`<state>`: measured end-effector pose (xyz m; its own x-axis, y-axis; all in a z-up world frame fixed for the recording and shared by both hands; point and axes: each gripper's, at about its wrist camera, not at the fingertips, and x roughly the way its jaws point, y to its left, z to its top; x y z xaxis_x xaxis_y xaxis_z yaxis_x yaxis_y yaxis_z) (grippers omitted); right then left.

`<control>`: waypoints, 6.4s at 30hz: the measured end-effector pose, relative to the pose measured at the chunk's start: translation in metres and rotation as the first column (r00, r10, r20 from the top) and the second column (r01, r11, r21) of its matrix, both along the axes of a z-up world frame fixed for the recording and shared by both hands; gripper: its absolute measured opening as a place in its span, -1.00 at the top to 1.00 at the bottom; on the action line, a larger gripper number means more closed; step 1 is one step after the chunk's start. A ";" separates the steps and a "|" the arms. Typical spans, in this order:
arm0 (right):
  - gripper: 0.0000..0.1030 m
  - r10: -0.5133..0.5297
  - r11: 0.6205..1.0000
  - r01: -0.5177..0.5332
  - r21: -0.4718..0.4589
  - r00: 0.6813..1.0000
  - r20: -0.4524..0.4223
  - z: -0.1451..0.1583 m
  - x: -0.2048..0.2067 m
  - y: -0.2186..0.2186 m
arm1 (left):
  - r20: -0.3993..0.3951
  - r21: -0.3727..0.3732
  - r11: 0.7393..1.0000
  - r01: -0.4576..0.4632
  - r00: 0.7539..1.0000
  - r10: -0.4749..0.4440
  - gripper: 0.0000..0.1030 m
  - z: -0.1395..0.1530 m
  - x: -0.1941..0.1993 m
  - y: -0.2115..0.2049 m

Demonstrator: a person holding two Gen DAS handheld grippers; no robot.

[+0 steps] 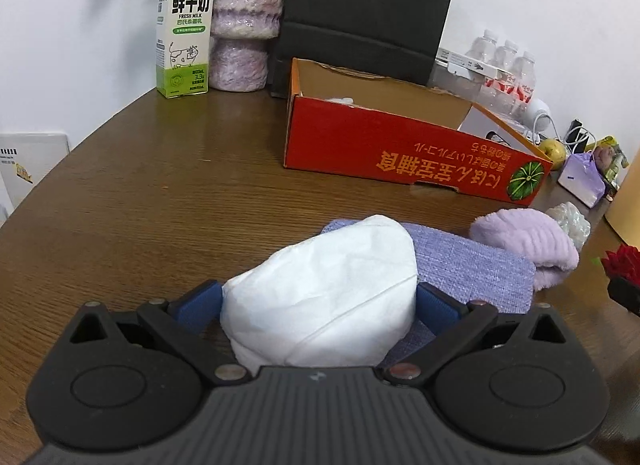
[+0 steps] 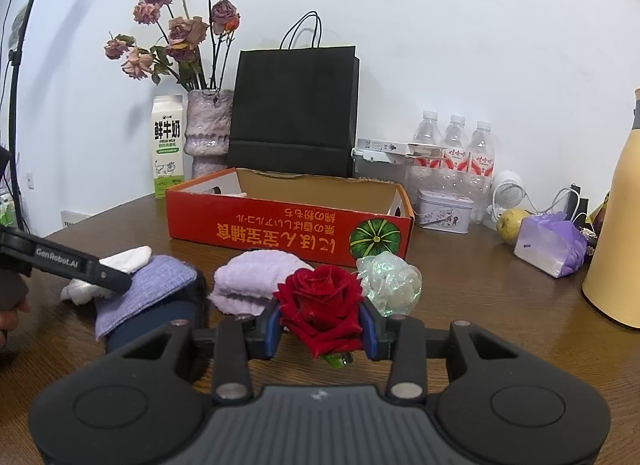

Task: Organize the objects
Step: 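Grasp the folded white cloth with the left tool while the right tool holds the rose, then carry the white cloth and the red rose over the red box with both tools, then open both tools to drop the white cloth and rose into the box, then withdraw both tools from the box back toward the table items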

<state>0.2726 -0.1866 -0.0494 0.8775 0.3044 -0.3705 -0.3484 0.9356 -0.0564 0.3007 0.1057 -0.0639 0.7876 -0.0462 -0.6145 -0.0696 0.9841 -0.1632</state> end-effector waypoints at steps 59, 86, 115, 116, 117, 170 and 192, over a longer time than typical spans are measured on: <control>0.27 0.112 0.993 -0.113 0.035 0.993 0.029 0.056 0.017 0.017 | 0.288 0.184 0.983 -0.020 0.957 -0.034 0.23 0.076 -0.056 -0.099; 0.27 0.130 0.990 -0.132 0.060 0.991 0.037 0.083 0.088 0.034 | 0.293 0.161 0.986 -0.036 0.956 -0.013 0.22 0.096 0.018 -0.107; 0.27 0.090 0.993 -0.094 0.073 0.995 0.046 0.085 0.185 0.073 | 0.314 0.142 0.987 -0.073 0.949 0.025 0.22 0.105 0.109 -0.085; 0.27 0.089 0.993 -0.092 0.073 0.995 0.045 0.085 0.189 0.074 | 0.311 0.141 0.987 -0.075 0.950 0.028 0.22 0.104 0.113 -0.084; 0.27 0.088 0.993 -0.091 0.073 0.995 0.041 0.084 0.193 0.075 | 0.307 0.140 0.987 -0.077 0.951 0.030 0.22 0.104 0.118 -0.083; -1.00 -0.025 1.000 0.024 -0.011 0.992 -0.125 0.039 0.278 0.084 | 0.240 0.150 0.982 -0.116 0.968 0.078 -1.00 0.073 0.198 -0.059; -1.00 0.015 0.999 -0.017 -0.039 0.999 -0.044 0.063 0.239 0.081 | 0.286 0.147 0.982 -0.117 0.956 0.071 -1.00 0.096 0.154 -0.061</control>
